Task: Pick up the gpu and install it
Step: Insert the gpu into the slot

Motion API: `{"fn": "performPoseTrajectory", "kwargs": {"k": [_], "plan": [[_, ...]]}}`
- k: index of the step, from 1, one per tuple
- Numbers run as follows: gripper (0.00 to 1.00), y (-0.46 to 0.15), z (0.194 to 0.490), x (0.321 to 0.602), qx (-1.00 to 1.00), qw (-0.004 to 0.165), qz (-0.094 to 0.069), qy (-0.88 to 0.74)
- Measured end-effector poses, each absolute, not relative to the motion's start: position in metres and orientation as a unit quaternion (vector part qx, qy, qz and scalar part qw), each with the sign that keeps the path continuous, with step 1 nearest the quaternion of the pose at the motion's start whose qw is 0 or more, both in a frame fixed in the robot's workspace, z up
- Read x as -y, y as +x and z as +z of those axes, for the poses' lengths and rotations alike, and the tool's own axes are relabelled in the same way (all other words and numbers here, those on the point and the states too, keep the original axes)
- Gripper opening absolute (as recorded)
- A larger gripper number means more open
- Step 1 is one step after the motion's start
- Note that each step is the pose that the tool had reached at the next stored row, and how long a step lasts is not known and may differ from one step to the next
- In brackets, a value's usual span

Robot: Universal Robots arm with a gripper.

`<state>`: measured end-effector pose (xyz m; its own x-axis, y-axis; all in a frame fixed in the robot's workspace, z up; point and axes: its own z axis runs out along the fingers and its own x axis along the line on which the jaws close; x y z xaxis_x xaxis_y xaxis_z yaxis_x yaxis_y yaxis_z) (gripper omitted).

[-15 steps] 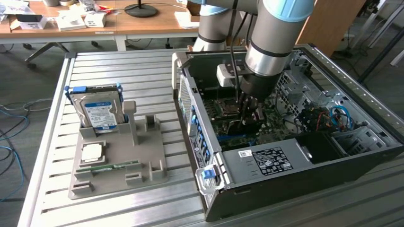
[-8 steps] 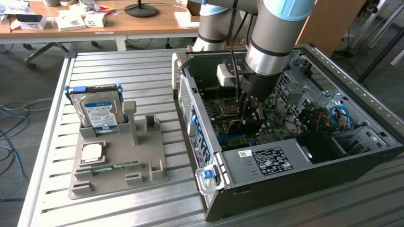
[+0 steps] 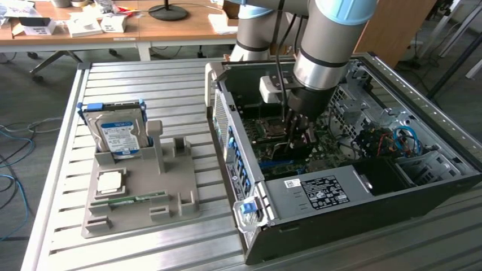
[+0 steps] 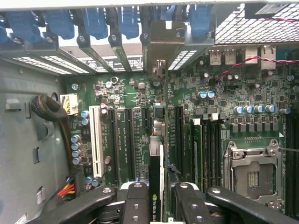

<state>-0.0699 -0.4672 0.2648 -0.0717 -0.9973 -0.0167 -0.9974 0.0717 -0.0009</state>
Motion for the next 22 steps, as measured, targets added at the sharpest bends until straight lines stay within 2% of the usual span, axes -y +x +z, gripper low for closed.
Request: {"fn": "performPoseTrajectory", "kwargs": {"k": [15,22], "plan": [[0.26,-0.0699,0.2647,0.4672,-0.726,0.006,0.006,-0.688],[0.26,-0.0699,0.2646,0.4671,-0.726,0.012,0.012,-0.688]]}}
